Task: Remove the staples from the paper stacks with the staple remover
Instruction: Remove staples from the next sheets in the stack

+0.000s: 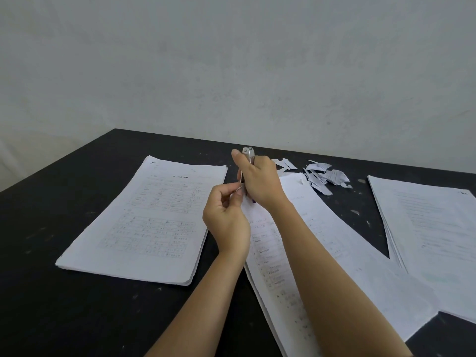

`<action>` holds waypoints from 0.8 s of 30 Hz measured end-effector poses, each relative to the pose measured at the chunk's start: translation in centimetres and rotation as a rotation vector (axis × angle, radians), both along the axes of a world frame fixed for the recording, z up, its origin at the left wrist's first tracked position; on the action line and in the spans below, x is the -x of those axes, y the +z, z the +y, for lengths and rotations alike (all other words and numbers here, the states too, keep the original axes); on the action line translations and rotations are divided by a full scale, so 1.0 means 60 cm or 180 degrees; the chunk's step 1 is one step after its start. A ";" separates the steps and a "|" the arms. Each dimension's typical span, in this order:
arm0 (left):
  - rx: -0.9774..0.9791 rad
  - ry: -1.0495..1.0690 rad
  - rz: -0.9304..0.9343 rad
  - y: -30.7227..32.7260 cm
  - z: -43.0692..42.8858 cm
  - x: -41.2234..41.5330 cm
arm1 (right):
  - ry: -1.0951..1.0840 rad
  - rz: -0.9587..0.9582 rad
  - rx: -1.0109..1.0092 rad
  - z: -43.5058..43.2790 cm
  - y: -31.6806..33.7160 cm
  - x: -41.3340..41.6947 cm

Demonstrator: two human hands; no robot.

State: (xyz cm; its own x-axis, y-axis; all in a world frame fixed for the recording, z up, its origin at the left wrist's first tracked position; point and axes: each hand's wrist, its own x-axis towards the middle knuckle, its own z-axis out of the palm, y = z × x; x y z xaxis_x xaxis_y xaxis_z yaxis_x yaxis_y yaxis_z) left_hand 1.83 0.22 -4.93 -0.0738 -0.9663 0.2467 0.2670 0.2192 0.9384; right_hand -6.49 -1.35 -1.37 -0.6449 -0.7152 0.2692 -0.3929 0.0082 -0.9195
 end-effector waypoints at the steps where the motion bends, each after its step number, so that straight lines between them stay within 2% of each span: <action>1: 0.0001 -0.0015 0.0031 0.001 0.000 0.000 | -0.0045 -0.0051 0.0055 -0.002 -0.003 -0.002; 6: -0.0070 -0.0095 -0.0081 0.007 -0.002 -0.002 | -0.0387 -0.0391 0.0328 -0.004 -0.011 -0.008; 10: -0.0529 -0.0796 -0.0588 0.011 -0.015 -0.010 | -0.0524 -0.0504 0.0396 -0.003 -0.011 -0.008; 15: -0.0552 -0.1348 -0.0266 0.012 -0.009 -0.017 | -0.0723 -0.0609 0.0469 -0.003 -0.008 -0.010; 18: -0.0468 -0.1585 -0.0290 0.010 -0.005 -0.017 | -0.0728 -0.0572 0.0581 -0.002 -0.007 -0.005; 24: -0.0567 -0.1520 -0.0464 0.004 -0.014 -0.020 | -0.0751 -0.0634 0.0642 -0.003 -0.009 -0.006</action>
State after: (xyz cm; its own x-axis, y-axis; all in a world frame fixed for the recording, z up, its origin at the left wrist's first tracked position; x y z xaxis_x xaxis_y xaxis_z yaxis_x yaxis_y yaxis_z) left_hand 3.03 -0.59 -4.66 -0.5373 -0.8426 0.0360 0.1619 -0.0611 0.9849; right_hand -6.12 -1.54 -1.93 -0.8398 -0.4859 0.2421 -0.2149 -0.1120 -0.9702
